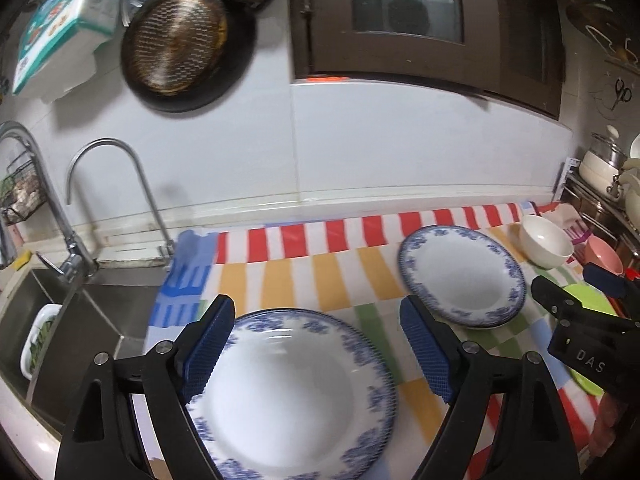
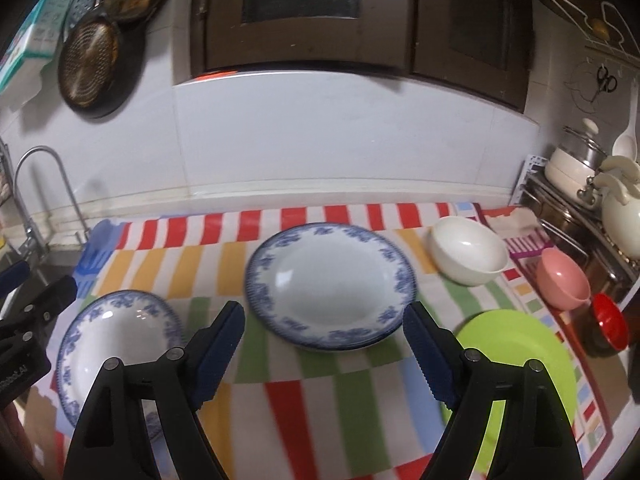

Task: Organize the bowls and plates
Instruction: 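Move both grippers to the smaller blue-and-white plate and grip its rim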

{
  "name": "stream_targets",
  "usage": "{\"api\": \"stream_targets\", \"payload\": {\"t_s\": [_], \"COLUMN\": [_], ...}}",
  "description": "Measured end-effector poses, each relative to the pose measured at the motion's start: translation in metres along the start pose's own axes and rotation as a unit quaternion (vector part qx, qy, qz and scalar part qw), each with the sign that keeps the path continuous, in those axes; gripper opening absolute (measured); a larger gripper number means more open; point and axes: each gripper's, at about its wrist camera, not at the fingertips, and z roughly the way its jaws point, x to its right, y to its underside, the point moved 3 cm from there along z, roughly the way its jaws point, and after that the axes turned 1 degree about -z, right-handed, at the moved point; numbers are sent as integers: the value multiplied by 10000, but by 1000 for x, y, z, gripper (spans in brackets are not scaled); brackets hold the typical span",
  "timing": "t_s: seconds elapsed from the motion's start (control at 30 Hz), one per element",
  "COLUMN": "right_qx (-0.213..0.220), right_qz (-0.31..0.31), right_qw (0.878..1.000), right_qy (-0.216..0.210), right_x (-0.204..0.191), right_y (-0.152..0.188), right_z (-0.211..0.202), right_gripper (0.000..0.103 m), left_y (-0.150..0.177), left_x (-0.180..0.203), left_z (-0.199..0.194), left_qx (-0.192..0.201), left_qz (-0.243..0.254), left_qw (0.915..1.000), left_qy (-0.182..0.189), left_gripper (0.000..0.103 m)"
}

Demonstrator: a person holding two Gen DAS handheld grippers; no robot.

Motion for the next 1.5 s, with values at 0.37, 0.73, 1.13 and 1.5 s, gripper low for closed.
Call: {"api": "stream_targets", "payload": {"t_s": [0.37, 0.73, 1.13, 1.5], "right_qx": [-175, -561, -1118, -1479], "right_qz": [172, 509, 856, 998], "right_qw": [9996, 9963, 9886, 9833], "right_qy": [157, 416, 542, 351], "right_x": [45, 83, 102, 104], "right_y": [-23, -28, -16, -3], "right_z": [36, 104, 168, 195], "right_gripper": [82, 82, 74, 66], "left_y": [-32, -38, -24, -14], "left_x": [44, 78, 98, 100], "left_z": [43, 127, 197, 228], "left_qx": [-358, -1082, -1701, -2077], "left_qz": [144, 230, 556, 459], "left_qw": [9989, 9931, 9832, 9760], "left_qy": [263, 380, 358, 459], "left_gripper": [84, 78, 73, 65]}}
